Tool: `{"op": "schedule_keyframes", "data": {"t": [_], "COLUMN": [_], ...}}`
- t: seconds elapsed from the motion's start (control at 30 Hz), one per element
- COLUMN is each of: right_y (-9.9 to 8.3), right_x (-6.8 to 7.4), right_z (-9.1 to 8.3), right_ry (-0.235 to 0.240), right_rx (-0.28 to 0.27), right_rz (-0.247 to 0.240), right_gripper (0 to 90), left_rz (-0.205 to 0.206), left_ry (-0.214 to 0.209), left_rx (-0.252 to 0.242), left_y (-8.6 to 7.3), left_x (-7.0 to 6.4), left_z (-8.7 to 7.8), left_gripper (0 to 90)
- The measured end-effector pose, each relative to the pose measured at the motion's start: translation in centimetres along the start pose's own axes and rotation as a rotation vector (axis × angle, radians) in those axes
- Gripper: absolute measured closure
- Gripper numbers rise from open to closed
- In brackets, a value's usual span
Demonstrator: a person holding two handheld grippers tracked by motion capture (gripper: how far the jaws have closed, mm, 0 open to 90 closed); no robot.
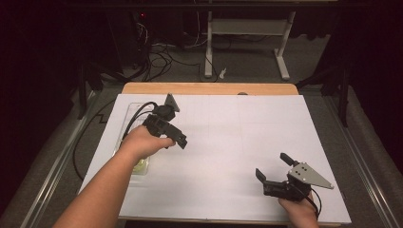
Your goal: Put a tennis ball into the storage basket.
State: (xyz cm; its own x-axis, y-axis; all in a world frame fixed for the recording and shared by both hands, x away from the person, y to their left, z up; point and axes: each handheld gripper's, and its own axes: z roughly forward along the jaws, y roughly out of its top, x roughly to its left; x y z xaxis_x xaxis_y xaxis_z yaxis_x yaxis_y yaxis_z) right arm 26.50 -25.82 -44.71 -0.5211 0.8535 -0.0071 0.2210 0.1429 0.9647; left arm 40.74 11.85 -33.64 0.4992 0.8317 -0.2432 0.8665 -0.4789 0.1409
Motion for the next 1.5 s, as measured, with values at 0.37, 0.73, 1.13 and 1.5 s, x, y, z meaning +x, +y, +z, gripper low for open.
{"op": "schedule_keyframes", "data": {"t": [0.37,0.73,1.13,1.5], "right_y": [0.0,0.0,0.0,0.0], "right_x": [0.0,0.1,0.2,0.2], "right_z": [0.0,0.0,0.0,0.0], "right_ry": [0.001,0.002,0.001,0.001], "right_rx": [0.0,0.001,0.004,0.004], "right_rz": [0.0,-0.003,-0.004,-0.007], "right_gripper": [0.6,0.6,0.6,0.6], "left_rz": [0.016,0.039,0.07,0.117], "left_ry": [-0.016,-0.018,-0.02,-0.048], "left_rx": [0.009,0.03,0.033,-0.096], "left_y": [-0.9,-2.6,-3.9,-5.7], "left_x": [-0.4,0.1,-0.2,-0.6], "left_z": [3.1,6.5,8.4,8.9], "left_gripper": [0.7,0.8,0.7,0.7]}}
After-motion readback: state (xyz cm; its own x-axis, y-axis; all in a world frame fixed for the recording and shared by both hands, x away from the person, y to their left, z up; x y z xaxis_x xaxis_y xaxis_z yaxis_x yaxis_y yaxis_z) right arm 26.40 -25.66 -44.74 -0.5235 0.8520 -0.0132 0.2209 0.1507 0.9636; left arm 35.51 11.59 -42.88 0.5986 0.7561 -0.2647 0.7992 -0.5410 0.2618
